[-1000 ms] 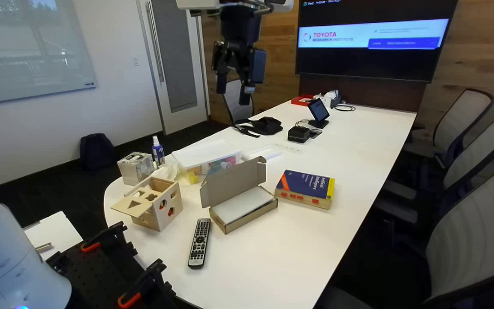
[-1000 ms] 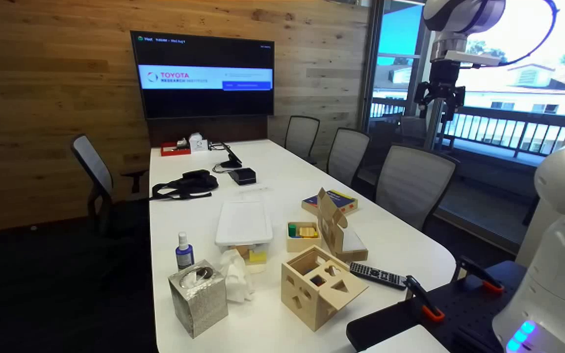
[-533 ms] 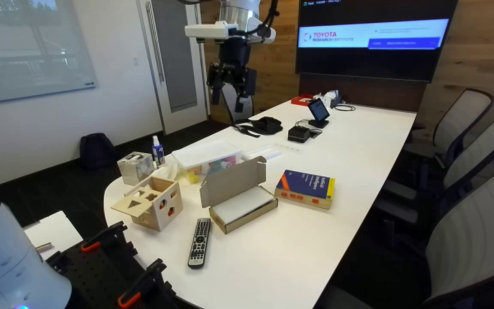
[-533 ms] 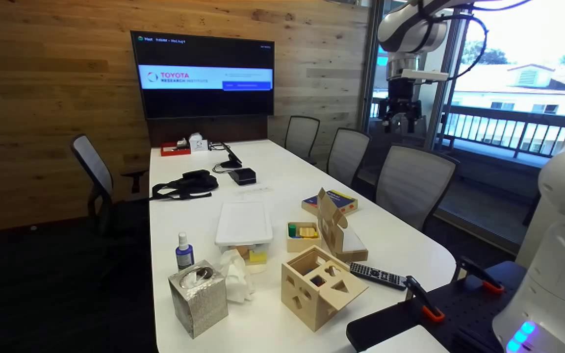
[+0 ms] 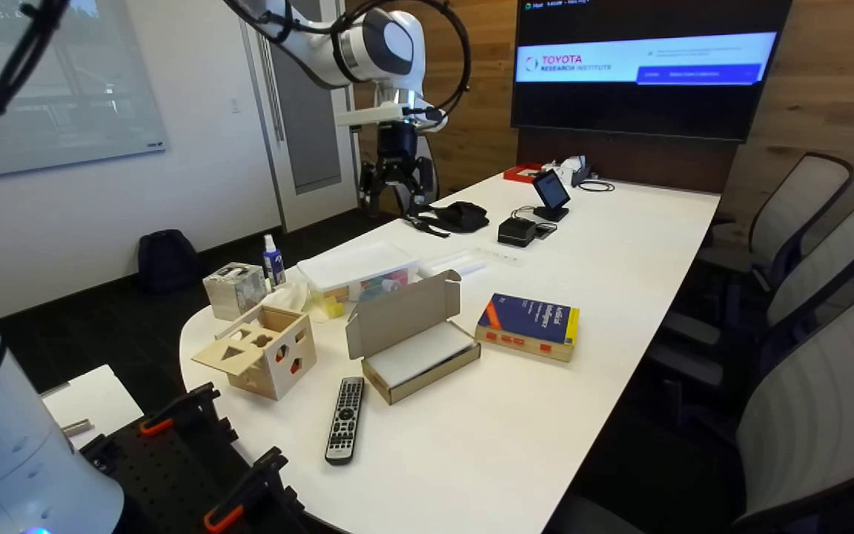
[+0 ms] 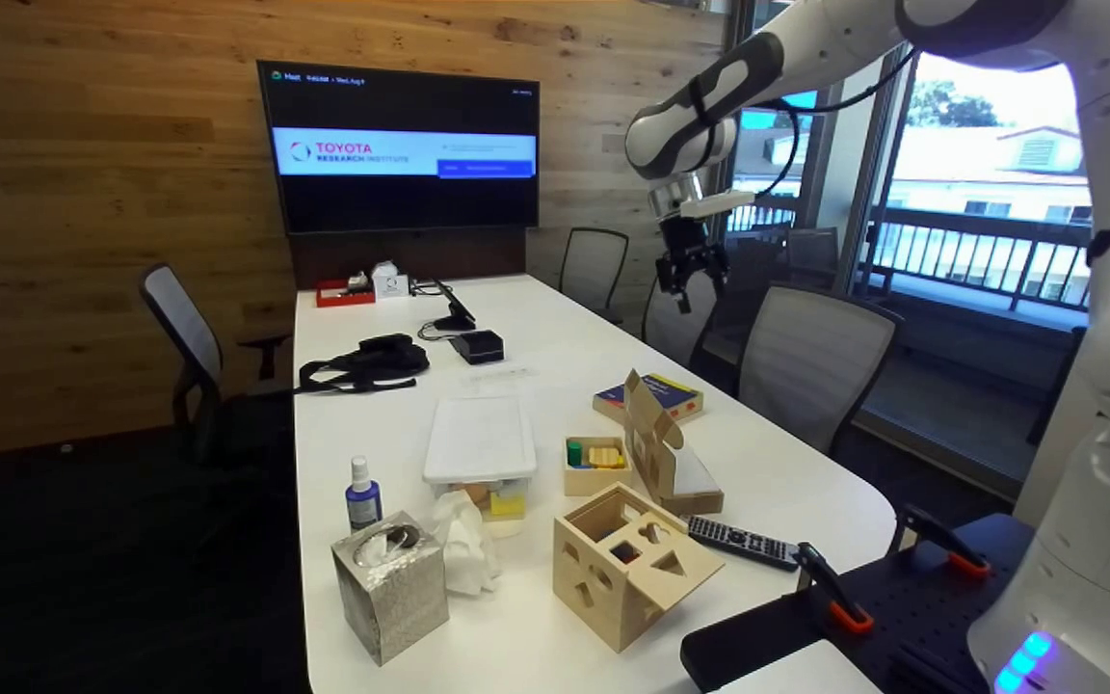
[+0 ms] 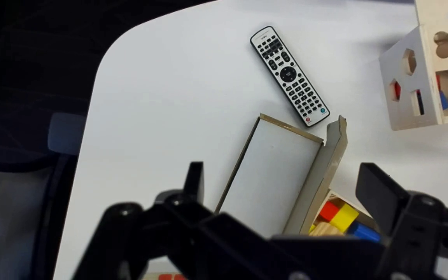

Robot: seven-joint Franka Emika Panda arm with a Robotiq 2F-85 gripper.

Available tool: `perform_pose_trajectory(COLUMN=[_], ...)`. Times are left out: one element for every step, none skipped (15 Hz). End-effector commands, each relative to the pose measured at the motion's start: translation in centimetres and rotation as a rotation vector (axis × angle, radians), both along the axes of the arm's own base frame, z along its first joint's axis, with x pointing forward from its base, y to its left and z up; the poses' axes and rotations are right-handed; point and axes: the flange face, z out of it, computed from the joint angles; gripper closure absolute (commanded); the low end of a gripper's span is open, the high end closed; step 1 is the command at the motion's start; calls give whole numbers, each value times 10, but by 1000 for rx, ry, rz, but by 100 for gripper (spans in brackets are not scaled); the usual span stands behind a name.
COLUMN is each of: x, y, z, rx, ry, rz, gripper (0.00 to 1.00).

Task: Close the brown box.

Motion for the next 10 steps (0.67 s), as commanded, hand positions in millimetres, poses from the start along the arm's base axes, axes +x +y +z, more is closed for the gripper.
perform_pose_trajectory(x=[36,43,48,54,58,61,65,67,69,70], y=[20,24,29,34,39,45,52,59,64,71], z=[-30,-40,-51,-61,-70,-79,-88,-99,-107,-120], rx=[-67,-73,-71,-64,-51,-37,-24,-9,6,25], ry=[74,94,116,134,152,164,176,182,189,194], rz=[47,64,81,102,128,158,190,221,248,274], gripper=[0,0,0,0,0,0,0,0,0,0])
